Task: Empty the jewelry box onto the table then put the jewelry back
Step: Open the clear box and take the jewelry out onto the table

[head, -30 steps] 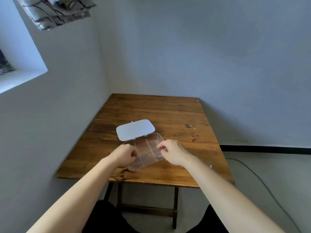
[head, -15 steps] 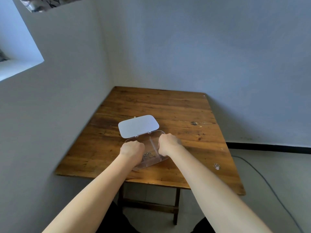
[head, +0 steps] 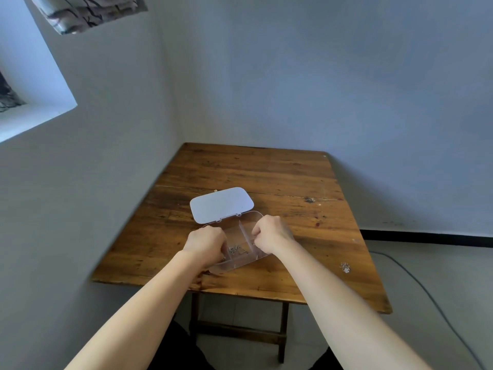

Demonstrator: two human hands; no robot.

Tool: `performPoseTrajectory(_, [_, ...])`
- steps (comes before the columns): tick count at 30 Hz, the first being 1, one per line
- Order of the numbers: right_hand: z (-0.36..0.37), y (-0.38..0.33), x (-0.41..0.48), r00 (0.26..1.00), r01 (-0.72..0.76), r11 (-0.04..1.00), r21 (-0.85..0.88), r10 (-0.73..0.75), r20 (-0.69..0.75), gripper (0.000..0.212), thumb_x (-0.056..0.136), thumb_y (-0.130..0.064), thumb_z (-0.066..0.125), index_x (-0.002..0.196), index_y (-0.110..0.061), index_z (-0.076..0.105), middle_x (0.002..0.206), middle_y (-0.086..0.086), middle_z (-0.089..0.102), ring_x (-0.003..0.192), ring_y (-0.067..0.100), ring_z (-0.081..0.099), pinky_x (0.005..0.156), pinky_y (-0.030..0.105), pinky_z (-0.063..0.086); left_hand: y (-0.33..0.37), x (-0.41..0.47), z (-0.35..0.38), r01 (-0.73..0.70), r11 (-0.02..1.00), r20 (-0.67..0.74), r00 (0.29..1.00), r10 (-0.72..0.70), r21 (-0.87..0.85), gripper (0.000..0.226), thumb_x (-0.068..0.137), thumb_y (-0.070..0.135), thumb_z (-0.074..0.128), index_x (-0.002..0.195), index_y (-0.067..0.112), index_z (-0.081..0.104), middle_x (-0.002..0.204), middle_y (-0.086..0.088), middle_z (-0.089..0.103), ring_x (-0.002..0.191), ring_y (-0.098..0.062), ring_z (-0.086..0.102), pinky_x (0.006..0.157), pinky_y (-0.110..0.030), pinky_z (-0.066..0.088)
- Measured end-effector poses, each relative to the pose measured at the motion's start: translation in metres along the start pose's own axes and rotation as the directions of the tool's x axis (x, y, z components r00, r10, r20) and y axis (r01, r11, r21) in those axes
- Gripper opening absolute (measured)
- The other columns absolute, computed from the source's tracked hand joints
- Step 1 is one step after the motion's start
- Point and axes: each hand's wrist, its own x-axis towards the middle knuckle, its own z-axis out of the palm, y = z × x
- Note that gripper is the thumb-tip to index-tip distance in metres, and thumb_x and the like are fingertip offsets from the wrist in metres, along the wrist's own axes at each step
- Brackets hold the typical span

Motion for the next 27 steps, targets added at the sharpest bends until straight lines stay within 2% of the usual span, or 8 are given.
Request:
performPoseTrajectory(2, [-0.008,0.005,-0.004,0.999,-0.008,0.994,0.108,0.013,-0.047,0.035,0.086,-0.003,0.063,0.112,-0.023,0.077,0.119,-0.001,0.071,0.104,0.024,0.066,0.079,0.029,0.057,-0.004,-0.003,-0.006,0.02,0.99,-0.074,0.997,-0.031,-0.137,0.013,0.082,0.021,0.072,0.094,0.025,0.075,0.09,0.008,0.071,0.073,-0.008,0.063,0.053,-0.018,0.043])
performPoseTrajectory(6, [-0.03,0.015,-0.011,0.993,-0.015,0.901,0.433,0.066,-0.102,0.029,0.09,-0.009,0.058,0.107,-0.025,0.076,0.107,-0.008,0.072,0.092,0.02,0.07,0.08,0.035,0.062,-0.009,-0.003,-0.023,0.028,0.908,-0.219,0.967,-0.131,-0.418,0.019,0.082,0.014,0.067,0.099,0.022,0.071,0.084,0.006,0.069,0.073,-0.011,0.063,0.056,-0.021,0.045])
performPoseTrajectory(9, [-0.05,0.024,-0.015,0.99,0.021,0.774,0.633,0.073,-0.121,0.024,0.092,-0.011,0.061,0.106,-0.026,0.072,0.1,-0.004,0.073,0.085,0.016,0.072,0.08,0.035,0.062,-0.006,-0.003,-0.04,-0.022,0.774,-0.306,0.926,-0.223,-0.632,0.019,0.087,0.008,0.061,0.102,0.017,0.069,0.082,0.001,0.068,0.077,-0.019,0.071,0.066,-0.03,0.056])
performPoseTrajectory(12, [-0.073,0.035,-0.02,0.984,0.077,0.639,0.765,0.077,-0.163,0.024,0.093,-0.01,0.061,0.112,-0.021,0.07,0.105,0.001,0.071,0.085,0.012,0.073,0.074,0.025,0.061,0.004,-0.003,-0.059,-0.113,0.608,-0.351,0.89,-0.289,-0.786,0.018,0.092,0.002,0.055,0.104,0.009,0.067,0.078,-0.003,0.066,0.076,-0.019,0.076,0.075,-0.044,0.062])
performPoseTrajectory(17, [-0.113,0.057,-0.034,0.956,0.163,0.585,0.795,0.105,-0.273,0.026,0.097,-0.012,0.058,0.119,-0.021,0.068,0.106,-0.001,0.067,0.091,0.014,0.072,0.074,0.027,0.061,0.032,0.001,-0.091,-0.282,0.411,-0.426,0.847,-0.318,-0.867,0.02,0.093,-0.004,0.055,0.096,0.012,0.067,0.075,-0.003,0.064,0.075,-0.019,0.075,0.077,-0.038,0.063])
performPoseTrajectory(20, [-0.135,0.073,-0.043,0.936,0.2,0.544,0.815,0.139,-0.322,0.027,0.097,-0.01,0.057,0.12,-0.019,0.067,0.105,0.001,0.066,0.092,0.017,0.072,0.071,0.026,0.058,0.054,0.006,-0.108,-0.361,0.265,-0.434,0.844,-0.314,-0.894,0.02,0.094,-0.003,0.054,0.093,0.013,0.066,0.064,0.007,0.066,0.069,-0.019,0.073,0.061,-0.029,0.061])
performPoseTrajectory(23, [-0.154,0.089,-0.051,0.921,0.228,0.513,0.828,0.163,-0.354,0.027,0.097,-0.009,0.056,0.12,-0.018,0.066,0.101,0.001,0.066,0.091,0.018,0.073,0.066,0.022,0.056,0.079,0.014,-0.124,-0.416,0.123,-0.433,0.85,-0.3,-0.901,0.015,0.094,-0.001,0.056,0.095,0.011,0.065,0.07,-0.004,0.068,0.067,-0.018,0.072,0.062,-0.03,0.061])
performPoseTrajectory(27, [-0.171,0.111,-0.054,0.886,0.252,0.499,0.829,0.225,-0.405,0.024,0.097,-0.008,0.058,0.114,-0.021,0.067,0.098,0.001,0.069,0.086,0.015,0.075,0.069,0.025,0.058,0.113,0.027,-0.138,-0.466,0.061,-0.465,0.845,-0.264,-0.883,0.016,0.095,-0.001,0.056,0.097,0.012,0.065,0.082,-0.013,0.063,0.071,-0.017,0.073,0.07,-0.03,0.062])
